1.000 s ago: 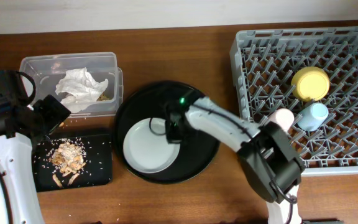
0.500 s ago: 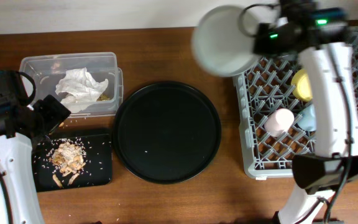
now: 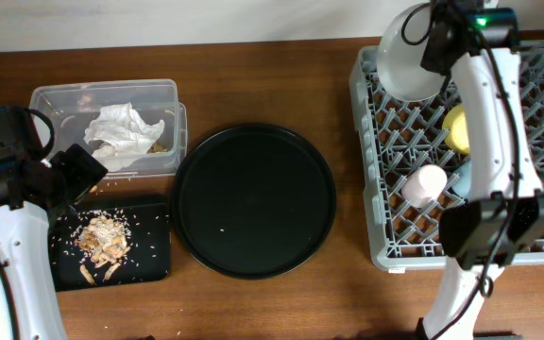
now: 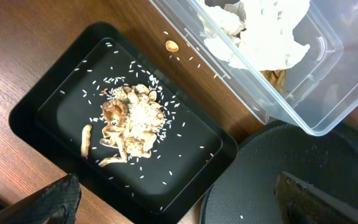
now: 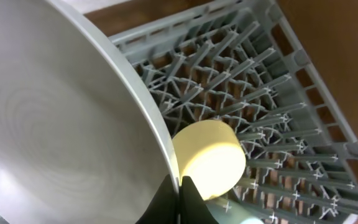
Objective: Sort waste into correct bins and load items into the dishwasher rack
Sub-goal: 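Stand the white plate upright in the rack's back-left slots and release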
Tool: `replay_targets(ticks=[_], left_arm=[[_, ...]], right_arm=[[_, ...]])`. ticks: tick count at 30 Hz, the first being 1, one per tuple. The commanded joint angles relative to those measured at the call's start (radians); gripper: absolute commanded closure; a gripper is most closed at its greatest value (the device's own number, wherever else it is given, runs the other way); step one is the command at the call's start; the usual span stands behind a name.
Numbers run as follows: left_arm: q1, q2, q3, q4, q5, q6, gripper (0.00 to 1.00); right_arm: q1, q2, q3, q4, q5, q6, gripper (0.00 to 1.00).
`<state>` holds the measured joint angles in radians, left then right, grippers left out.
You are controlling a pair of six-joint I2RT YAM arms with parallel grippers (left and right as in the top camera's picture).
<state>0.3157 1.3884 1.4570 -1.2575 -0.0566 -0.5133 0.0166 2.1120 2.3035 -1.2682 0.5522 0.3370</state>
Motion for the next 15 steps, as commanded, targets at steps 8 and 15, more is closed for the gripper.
replay_targets(ticks=[8, 15], left_arm=[[0.005, -0.013, 0.008, -0.001, -0.004, 0.006, 0.01], [0.005, -0.013, 0.008, -0.001, -0.004, 0.006, 0.01]], right_arm=[[0.074, 0.165, -0.008, 0.006, 0.089, 0.011, 0.96], [0.130, 0.130, -0.007, -0.017, 0.088, 0.011, 0.61]])
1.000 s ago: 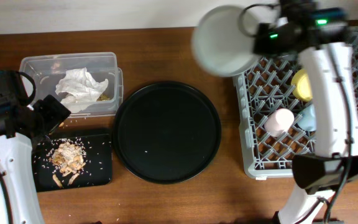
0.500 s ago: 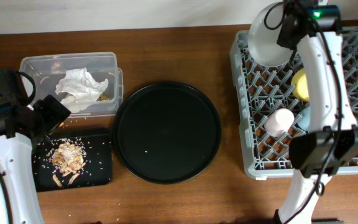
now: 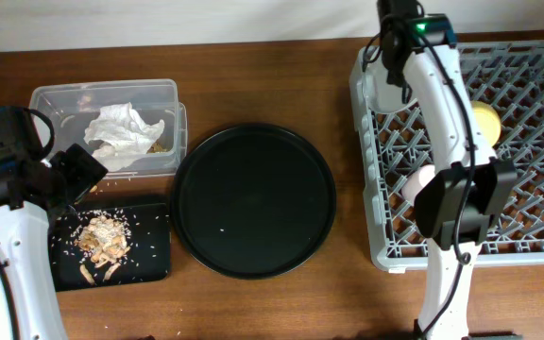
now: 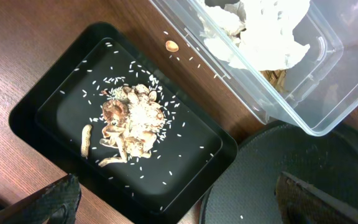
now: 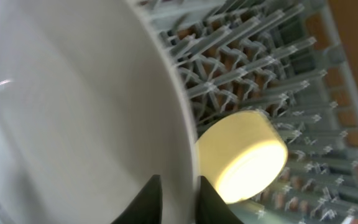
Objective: Sort waste into correct bins and load items into the dishwasher rack
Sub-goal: 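Stand the white plate upright in the rack's back-left slots and release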
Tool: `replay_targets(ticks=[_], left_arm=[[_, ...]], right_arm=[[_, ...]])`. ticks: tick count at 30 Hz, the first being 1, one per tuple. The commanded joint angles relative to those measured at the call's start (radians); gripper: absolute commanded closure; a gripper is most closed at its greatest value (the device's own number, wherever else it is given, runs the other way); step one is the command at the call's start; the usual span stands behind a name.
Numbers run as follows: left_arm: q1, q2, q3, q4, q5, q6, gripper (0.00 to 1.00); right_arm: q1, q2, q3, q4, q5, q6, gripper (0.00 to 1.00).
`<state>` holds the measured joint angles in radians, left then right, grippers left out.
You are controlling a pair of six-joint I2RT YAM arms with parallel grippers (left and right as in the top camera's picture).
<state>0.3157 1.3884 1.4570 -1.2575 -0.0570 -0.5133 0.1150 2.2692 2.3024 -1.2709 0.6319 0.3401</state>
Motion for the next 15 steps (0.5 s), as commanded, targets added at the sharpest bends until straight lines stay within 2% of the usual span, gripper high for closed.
replay_targets(ticks=[1, 5, 7, 13, 15], left_arm=[[0.005, -0.013, 0.008, -0.001, -0.003, 0.006, 0.01], [0.005, -0.013, 0.008, -0.001, -0.003, 0.006, 0.01], [0.005, -0.013, 0.008, -0.001, -0.003, 0.006, 0.01], [0.005, -0.013, 0.008, -0.001, -0.003, 0.006, 0.01], [0.005, -0.013, 0.008, -0.001, -0.003, 0.006, 0.01]], right_arm=[[0.041, -0.045, -0.006, -0.021, 0.008, 0.009, 0.61], [0.080, -0.149, 0.004, -0.038, 0.003, 0.009, 0.61], [0.097, -0.203, 0.004, -0.033, -0.014, 0.008, 0.55], [0.103, -0.272, 0.004, -0.041, -0.154, 0.008, 0.54], [0.096, -0.269, 0.003, -0.034, -0.149, 0.008, 0.41]])
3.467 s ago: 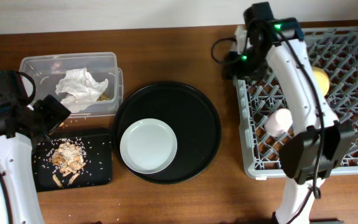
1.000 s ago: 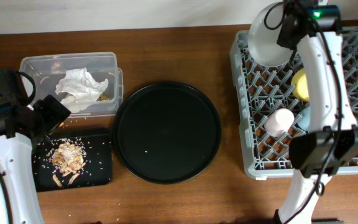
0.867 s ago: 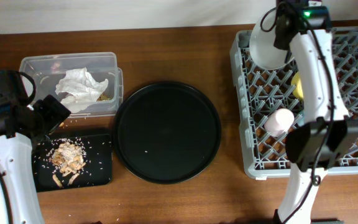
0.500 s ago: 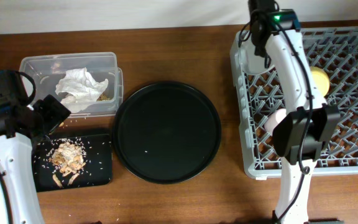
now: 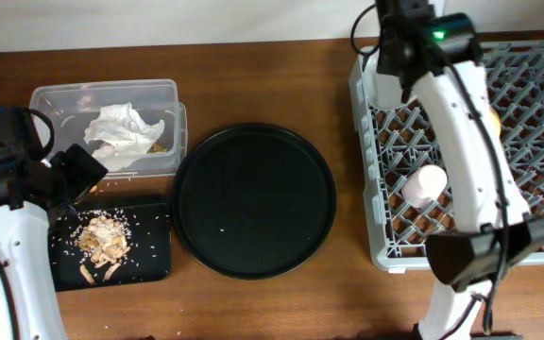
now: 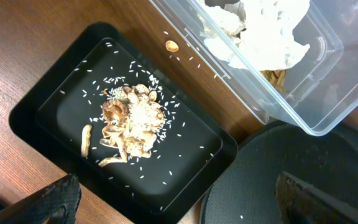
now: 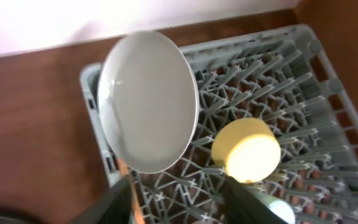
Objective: Sort waste into correct bins and load items into the dishwasher rack
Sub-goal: 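Stand the white plate upright in the rack's back-left slots and release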
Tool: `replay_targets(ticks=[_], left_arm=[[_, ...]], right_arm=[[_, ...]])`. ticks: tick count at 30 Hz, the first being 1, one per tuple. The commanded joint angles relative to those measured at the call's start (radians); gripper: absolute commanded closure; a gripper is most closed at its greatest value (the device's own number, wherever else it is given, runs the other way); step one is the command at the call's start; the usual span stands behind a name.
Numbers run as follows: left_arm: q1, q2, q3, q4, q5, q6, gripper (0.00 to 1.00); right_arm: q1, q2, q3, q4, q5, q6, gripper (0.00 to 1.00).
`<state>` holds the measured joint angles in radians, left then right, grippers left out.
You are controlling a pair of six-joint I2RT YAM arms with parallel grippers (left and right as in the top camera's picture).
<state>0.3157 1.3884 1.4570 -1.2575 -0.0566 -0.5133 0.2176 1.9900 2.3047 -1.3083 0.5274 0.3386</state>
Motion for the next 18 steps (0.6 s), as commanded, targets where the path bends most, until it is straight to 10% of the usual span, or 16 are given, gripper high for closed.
replay_targets(ticks=[1, 8, 18], left_arm=[[0.005, -0.013, 0.008, -0.001, -0.004, 0.006, 0.01], [0.005, -0.013, 0.008, -0.001, -0.004, 0.006, 0.01], [0.005, -0.013, 0.008, -0.001, -0.004, 0.006, 0.01]], right_arm=[[-0.017, 0.012, 0.001, 0.010, -0.041, 0.010, 0.41], [-0.268, 0.030, -0.001, 0.079, -0.255, 0.126, 0.96], [-0.442, 0.244, -0.001, 0.151, -0.908, -0.018, 0.96]])
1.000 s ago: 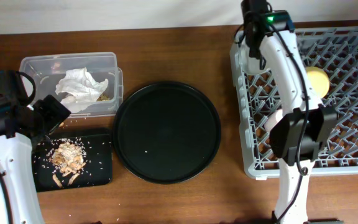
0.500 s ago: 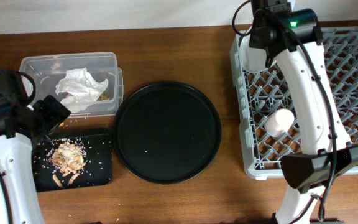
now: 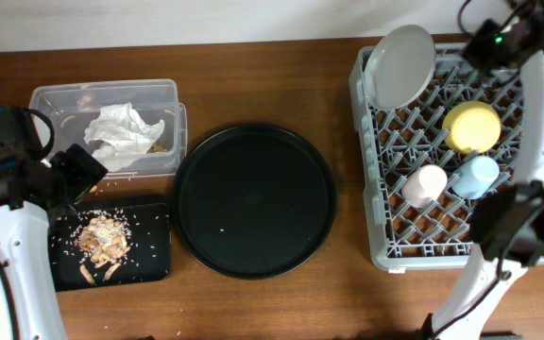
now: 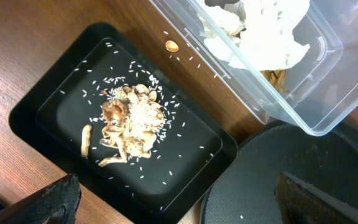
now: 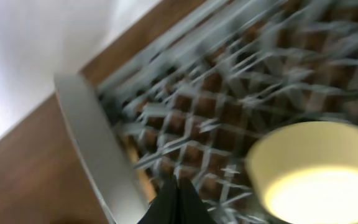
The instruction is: Sort waste into correct bins and load items into the dishwasher rack
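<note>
A white plate (image 3: pixel 399 64) stands on edge in the far left corner of the grey dishwasher rack (image 3: pixel 371 161); its rim (image 5: pixel 92 149) shows blurred in the right wrist view. A yellow cup (image 3: pixel 471 127), a pink cup (image 3: pixel 426 184) and a blue cup (image 3: pixel 473 176) lie in the rack. My right gripper (image 3: pixel 487 45) hangs over the rack's far side, right of the plate, shut and empty (image 5: pixel 174 190). My left gripper (image 4: pixel 176 205) is open above the black rectangular tray (image 4: pixel 42 112) of food scraps (image 4: pixel 129 127).
A clear plastic bin (image 3: pixel 107 127) holding crumpled tissue (image 4: pixel 260 37) stands at the far left. A round black tray (image 3: pixel 253 200) lies in the middle of the wooden table. Rice grains are scattered on the rectangular tray.
My right gripper was open just above the standing plate; now it is further right over the rack and shut on nothing. The plate stays in the rack. The left arm has not moved.
My right gripper held the white plate by its rim over the rack. Then the plate was at the rack's far left corner with the jaws slightly apart. Then the gripper was open above the standing plate, and now it is shut, off to the right.
</note>
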Tool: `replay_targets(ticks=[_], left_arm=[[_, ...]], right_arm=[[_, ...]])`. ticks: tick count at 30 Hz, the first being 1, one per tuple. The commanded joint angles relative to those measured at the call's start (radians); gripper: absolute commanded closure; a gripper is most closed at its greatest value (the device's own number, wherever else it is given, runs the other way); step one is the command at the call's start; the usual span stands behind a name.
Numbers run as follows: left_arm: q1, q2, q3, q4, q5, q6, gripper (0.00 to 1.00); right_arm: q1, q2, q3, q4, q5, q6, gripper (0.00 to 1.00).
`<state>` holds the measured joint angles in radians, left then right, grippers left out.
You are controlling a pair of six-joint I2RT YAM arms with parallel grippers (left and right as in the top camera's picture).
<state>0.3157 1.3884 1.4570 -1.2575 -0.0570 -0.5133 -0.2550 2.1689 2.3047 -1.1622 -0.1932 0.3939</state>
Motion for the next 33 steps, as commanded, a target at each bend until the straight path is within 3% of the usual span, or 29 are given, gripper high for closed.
replay_targets(ticks=[1, 11, 22, 27, 33], left_arm=[[0.005, -0.013, 0.008, -0.001, -0.003, 0.006, 0.01], [0.005, -0.013, 0.008, -0.001, -0.003, 0.006, 0.01], [0.005, -0.013, 0.008, -0.001, -0.003, 0.006, 0.01], [0.005, -0.013, 0.008, -0.001, -0.003, 0.006, 0.01], [0.005, -0.013, 0.008, -0.001, -0.003, 0.006, 0.01]], right_arm=[[0.036, 0.078, -0.001, 0.008, -0.204, -0.076, 0.96], [0.052, 0.043, 0.004, 0.022, -0.354, -0.151, 0.96], [0.053, -0.162, 0.034, -0.027, -0.357, -0.158, 0.96], [0.086, -0.320, 0.034, -0.135, -0.352, -0.201, 0.95], [0.143, -0.529, 0.034, -0.435, -0.225, -0.249, 0.93]])
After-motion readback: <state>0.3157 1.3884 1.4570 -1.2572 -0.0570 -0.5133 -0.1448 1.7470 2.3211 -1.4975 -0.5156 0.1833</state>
